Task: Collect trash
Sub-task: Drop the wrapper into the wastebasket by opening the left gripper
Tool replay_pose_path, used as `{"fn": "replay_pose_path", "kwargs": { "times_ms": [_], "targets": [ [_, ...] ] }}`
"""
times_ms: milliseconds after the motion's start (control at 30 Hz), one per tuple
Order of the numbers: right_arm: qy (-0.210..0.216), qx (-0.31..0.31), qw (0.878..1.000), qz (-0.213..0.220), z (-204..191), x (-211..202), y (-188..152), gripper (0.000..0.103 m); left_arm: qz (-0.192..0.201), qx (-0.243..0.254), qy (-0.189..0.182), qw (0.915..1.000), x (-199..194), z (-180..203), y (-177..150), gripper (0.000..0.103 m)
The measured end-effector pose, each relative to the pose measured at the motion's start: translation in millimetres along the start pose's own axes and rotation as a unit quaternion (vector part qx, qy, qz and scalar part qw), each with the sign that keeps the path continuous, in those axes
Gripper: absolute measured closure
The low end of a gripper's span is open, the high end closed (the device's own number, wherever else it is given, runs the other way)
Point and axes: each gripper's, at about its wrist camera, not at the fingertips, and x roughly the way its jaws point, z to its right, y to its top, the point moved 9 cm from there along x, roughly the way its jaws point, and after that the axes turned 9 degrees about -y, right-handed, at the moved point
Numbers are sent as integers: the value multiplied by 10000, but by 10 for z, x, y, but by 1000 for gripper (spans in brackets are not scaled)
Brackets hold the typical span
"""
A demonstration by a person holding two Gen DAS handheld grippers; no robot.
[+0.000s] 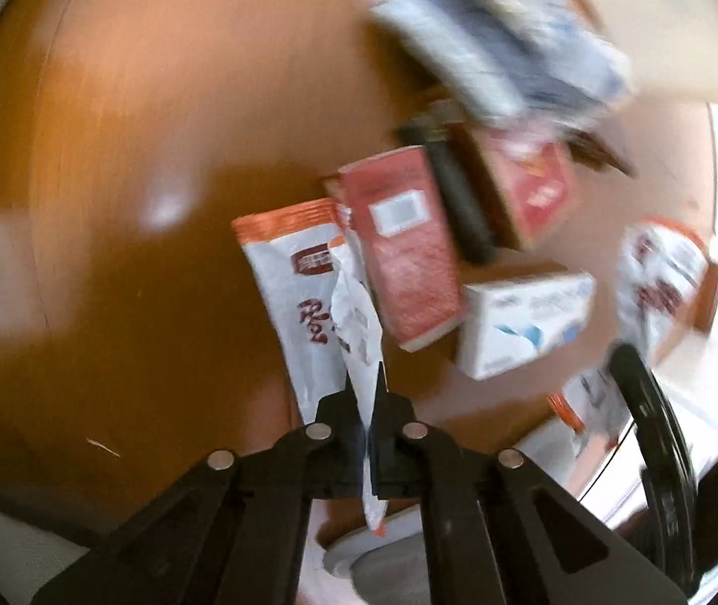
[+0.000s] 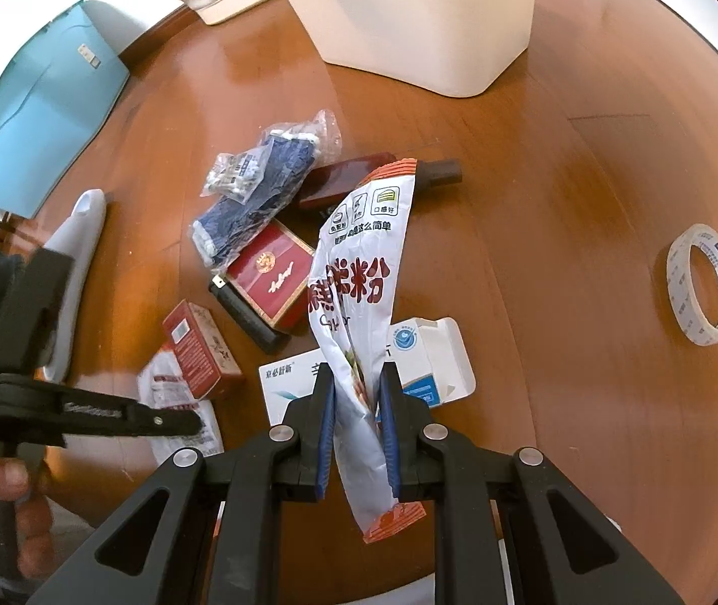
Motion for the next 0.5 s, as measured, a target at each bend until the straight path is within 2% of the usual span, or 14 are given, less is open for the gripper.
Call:
{"fn": "replay_pose_path", "kwargs": {
  "times_ms": [100,233,333,400,500],
  "targets": [
    [-16,2,10000,-9,-5,8,3,86,-17,580,120,9982,-179,167,-31,102],
    [-61,36,9999,85,12,-27,53,86,76,1260,229,9917,-622,507,-116,102],
    [-97,135,9997,180,66,-68,99,86,267,2059,11,9782,-1097,1158,-98,102],
    [-111,223,9994,255,99,-92,135,86,559,2589,-292,9638,-1440,1663,36,102],
    [-100,344,9987,359,124,-125,185,86,1287,3558,-624,9236,-2161,2481,317,102]
  ]
}}
